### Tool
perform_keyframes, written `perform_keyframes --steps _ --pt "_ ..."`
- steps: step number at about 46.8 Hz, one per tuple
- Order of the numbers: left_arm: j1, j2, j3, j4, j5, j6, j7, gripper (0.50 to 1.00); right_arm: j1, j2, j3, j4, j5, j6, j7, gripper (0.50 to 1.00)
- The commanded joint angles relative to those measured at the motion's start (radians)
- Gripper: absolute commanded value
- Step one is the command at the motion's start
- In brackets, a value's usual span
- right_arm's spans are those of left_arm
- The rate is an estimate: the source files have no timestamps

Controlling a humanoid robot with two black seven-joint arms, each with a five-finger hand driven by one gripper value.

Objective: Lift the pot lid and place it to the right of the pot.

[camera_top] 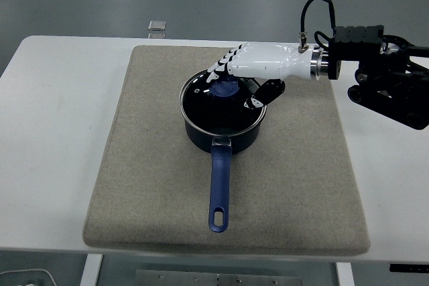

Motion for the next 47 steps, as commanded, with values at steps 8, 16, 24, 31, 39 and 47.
perform_keyframes --steps 8,16,24,31,39,47 --pt "0.0 0.0 0.0 0.0 0.0 0.0 0.0 1.0 0.002 0.002 0.001 0.0 -0.004 0.023 -0.005 0.5" --pt "0.0 0.0 0.001 0.0 0.0 0.0 0.0 1.0 0.002 0.002 0.001 0.0 -0.005 0.043 -0.005 0.5" --pt "0.0 0.0 0.0 0.0 0.0 0.0 0.0 1.0 0.005 0.002 0.001 0.001 -0.01 0.063 -0.006 0.5" --pt "0.0 0.0 0.0 0.0 0.0 0.0 0.0 1.0 0.019 0.002 0.003 0.003 -0.01 0.084 -0.006 0.5" --pt "0.0 0.0 0.0 0.0 0.0 0.0 0.0 1.0 0.033 0.005 0.001 0.001 -0.011 0.084 -0.006 0.5" --pt "0.0 0.0 0.0 0.0 -0.001 0.0 0.0 1.0 0.039 0.009 0.003 0.001 -0.011 0.084 -0.006 0.5"
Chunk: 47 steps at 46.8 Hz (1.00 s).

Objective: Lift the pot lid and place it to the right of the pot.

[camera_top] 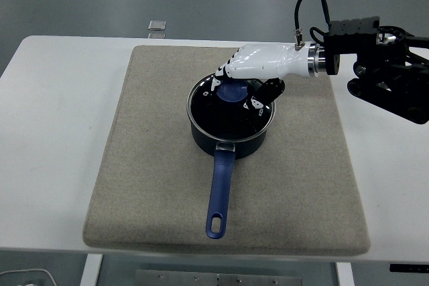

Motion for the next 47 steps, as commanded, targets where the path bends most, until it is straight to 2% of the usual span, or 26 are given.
perform_keyframes --steps 1,15,32,47 --pt "0.0 0.0 0.001 0.0 0.0 0.0 0.0 1.0 0.005 0.0 0.0 0.0 0.001 -0.001 0.0 0.5" --pt "0.0 0.0 0.0 0.0 0.0 0.0 0.0 1.0 0.011 0.0 0.002 0.0 -0.002 -0.001 0.002 0.5" --pt "0.0 0.0 0.0 0.0 0.0 0.0 0.0 1.0 0.066 -0.003 0.003 -0.008 0.012 0.002 0.002 0.5" --pt "0.0 0.0 0.0 0.0 0.0 0.0 0.0 1.0 0.1 0.0 0.014 -0.178 0.023 0.031 0.006 0.5"
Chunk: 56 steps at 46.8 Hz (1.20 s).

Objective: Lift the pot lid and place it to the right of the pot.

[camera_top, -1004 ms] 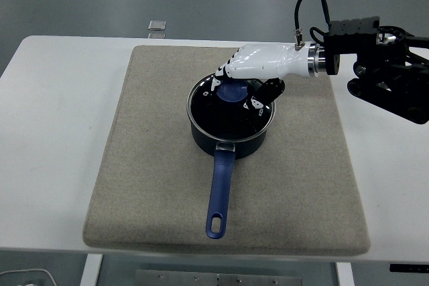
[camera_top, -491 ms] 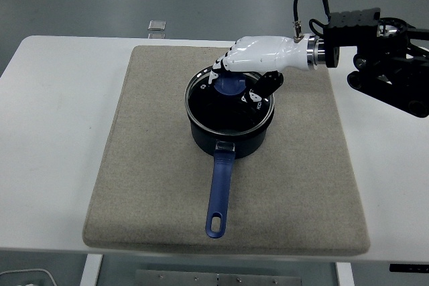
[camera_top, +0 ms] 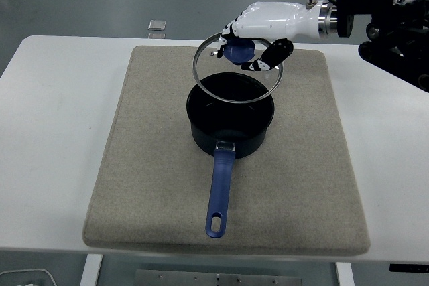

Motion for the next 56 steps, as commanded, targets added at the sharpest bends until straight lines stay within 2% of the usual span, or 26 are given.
perform_keyframes --steps 1,10,19,35,56 --pt "0.0 0.0 0.0 0.0 0.0 0.0 0.0 1.0 0.001 0.002 0.0 -0.064 0.001 0.011 0.002 0.5" --pt "0.0 0.0 0.001 0.0 0.0 0.0 0.0 1.0 -0.016 0.015 -0.007 -0.21 0.001 0.018 0.004 0.5" --pt "0.0 0.0 0.001 0.0 -0.001 0.0 0.0 1.0 -0.054 0.006 -0.011 -0.301 0.0 0.027 0.005 0.5" --pt "0.0 0.0 0.001 0.0 0.0 0.0 0.0 1.0 -0.111 -0.009 -0.034 -0.356 -0.005 0.033 0.007 0.5" --pt "-0.002 0.0 0.0 0.0 0.0 0.0 0.0 1.0 -0.188 -0.043 -0.057 -0.361 -0.009 0.028 0.012 0.5"
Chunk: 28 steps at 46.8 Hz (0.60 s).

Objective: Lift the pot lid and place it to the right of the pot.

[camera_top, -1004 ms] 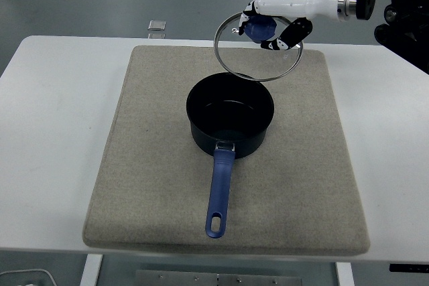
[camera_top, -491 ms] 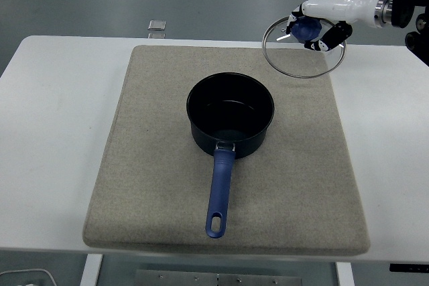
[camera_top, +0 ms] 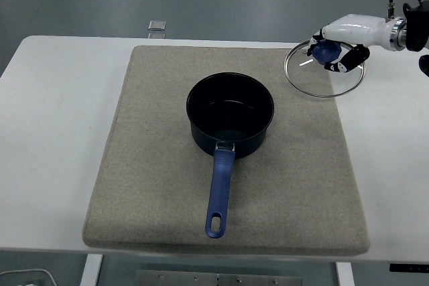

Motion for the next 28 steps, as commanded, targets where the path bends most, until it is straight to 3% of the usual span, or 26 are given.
perform_keyframes --steps 1,28 --pt "0.0 0.0 -0.001 0.0 0.0 0.0 0.0 1.0 -0.011 -0.007 -0.004 0.0 0.004 0.002 0.003 0.5" --pt "0.0 0.0 0.001 0.0 0.0 0.0 0.0 1.0 -0.066 -0.024 -0.033 0.009 0.015 0.003 0.003 0.5"
